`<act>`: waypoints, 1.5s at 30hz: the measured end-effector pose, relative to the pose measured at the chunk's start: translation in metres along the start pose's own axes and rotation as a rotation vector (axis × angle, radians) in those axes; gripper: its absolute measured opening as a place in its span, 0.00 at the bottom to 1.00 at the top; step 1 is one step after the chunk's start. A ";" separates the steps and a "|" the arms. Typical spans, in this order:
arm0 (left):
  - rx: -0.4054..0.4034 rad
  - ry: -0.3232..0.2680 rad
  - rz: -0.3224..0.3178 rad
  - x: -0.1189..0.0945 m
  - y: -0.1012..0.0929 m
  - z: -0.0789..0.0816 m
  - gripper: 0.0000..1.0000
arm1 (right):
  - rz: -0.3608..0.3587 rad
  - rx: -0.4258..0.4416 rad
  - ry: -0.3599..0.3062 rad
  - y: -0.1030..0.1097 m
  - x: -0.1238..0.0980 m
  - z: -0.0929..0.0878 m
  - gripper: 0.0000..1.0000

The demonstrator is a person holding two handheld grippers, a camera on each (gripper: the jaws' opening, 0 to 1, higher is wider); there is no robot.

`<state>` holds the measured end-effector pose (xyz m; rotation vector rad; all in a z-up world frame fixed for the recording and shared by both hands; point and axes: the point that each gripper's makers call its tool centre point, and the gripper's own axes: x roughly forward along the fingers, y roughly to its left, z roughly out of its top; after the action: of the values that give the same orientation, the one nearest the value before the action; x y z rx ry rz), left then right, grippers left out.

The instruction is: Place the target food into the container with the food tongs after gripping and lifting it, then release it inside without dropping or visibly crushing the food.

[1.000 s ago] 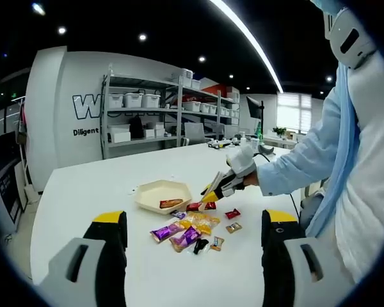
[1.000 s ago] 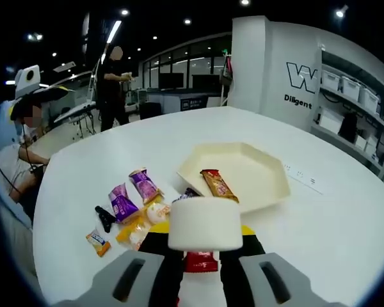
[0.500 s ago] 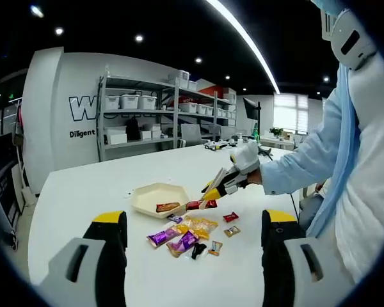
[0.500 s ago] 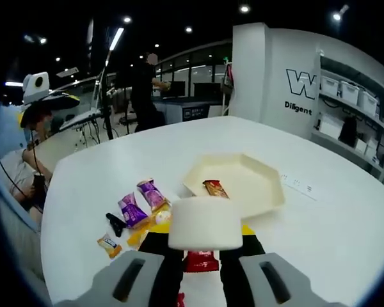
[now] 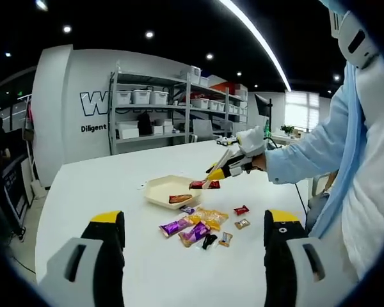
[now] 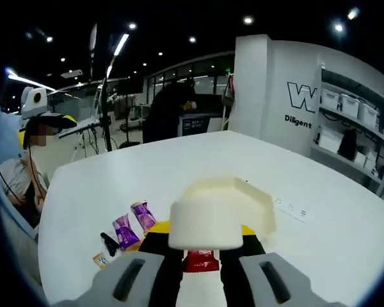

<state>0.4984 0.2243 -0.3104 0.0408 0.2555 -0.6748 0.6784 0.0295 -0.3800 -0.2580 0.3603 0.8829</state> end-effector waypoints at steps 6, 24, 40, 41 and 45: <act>-0.014 0.011 0.047 -0.007 0.010 -0.006 0.88 | -0.002 -0.020 -0.015 -0.008 0.009 0.014 0.14; -0.028 0.021 0.097 -0.022 0.023 -0.010 0.87 | 0.002 -0.035 -0.009 -0.029 0.048 0.028 0.14; -0.041 0.036 0.130 -0.028 0.036 -0.014 0.86 | 0.008 -0.023 0.012 -0.048 0.079 0.013 0.16; -0.041 0.035 0.130 -0.028 0.036 -0.014 0.86 | 0.009 -0.023 0.012 -0.049 0.079 0.012 0.16; -0.038 0.031 0.127 -0.027 0.035 -0.012 0.86 | 0.011 -0.020 0.012 -0.051 0.075 0.011 0.16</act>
<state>0.4979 0.2698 -0.3173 0.0312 0.2928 -0.5434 0.7647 0.0553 -0.3971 -0.2796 0.3641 0.8961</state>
